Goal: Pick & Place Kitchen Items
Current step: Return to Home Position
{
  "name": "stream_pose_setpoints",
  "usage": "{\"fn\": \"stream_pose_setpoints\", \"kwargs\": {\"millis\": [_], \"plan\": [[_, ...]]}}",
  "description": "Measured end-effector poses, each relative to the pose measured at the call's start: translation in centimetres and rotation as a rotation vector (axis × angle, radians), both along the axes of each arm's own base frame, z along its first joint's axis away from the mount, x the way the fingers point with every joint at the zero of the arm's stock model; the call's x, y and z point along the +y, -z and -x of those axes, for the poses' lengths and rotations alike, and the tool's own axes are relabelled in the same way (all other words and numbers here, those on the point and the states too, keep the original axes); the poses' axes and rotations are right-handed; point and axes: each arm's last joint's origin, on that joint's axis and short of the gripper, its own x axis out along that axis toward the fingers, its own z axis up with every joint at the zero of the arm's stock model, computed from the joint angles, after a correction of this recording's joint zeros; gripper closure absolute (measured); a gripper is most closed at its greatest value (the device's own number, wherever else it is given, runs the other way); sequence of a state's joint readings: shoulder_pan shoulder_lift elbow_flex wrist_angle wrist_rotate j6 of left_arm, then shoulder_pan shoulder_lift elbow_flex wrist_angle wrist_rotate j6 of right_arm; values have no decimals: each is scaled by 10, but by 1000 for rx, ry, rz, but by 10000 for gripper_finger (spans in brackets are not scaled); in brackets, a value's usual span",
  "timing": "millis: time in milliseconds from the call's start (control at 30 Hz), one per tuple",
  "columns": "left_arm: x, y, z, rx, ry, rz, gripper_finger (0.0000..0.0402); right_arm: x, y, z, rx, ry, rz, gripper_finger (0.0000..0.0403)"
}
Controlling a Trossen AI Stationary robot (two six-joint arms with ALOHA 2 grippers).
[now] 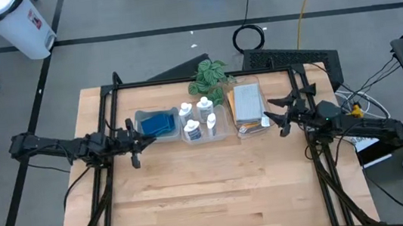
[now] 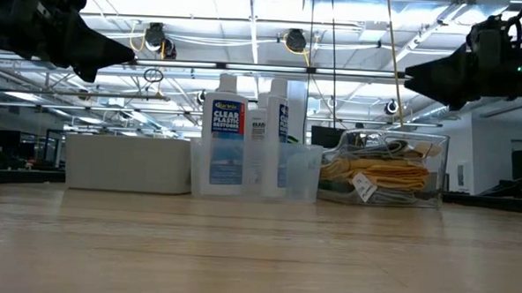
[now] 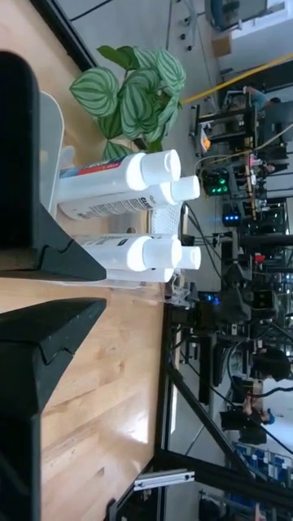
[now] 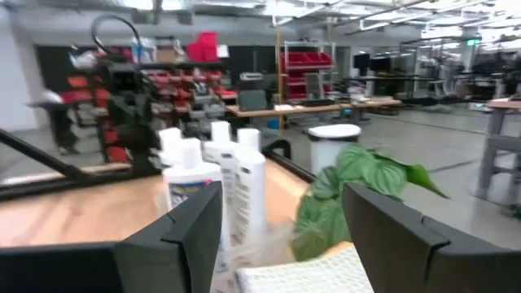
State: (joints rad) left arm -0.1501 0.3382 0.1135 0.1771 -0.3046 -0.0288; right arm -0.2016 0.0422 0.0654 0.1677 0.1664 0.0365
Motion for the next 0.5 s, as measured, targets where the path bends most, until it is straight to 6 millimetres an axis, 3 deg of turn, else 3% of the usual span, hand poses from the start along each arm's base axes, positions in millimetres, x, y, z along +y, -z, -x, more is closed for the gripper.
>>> {"fn": "stream_pose_setpoints", "kwargs": {"millis": [500], "plan": [[0, 5, 0, 52, 0, -8, 355, -1, 8, -1, 109, 23, 57, 178]]}}
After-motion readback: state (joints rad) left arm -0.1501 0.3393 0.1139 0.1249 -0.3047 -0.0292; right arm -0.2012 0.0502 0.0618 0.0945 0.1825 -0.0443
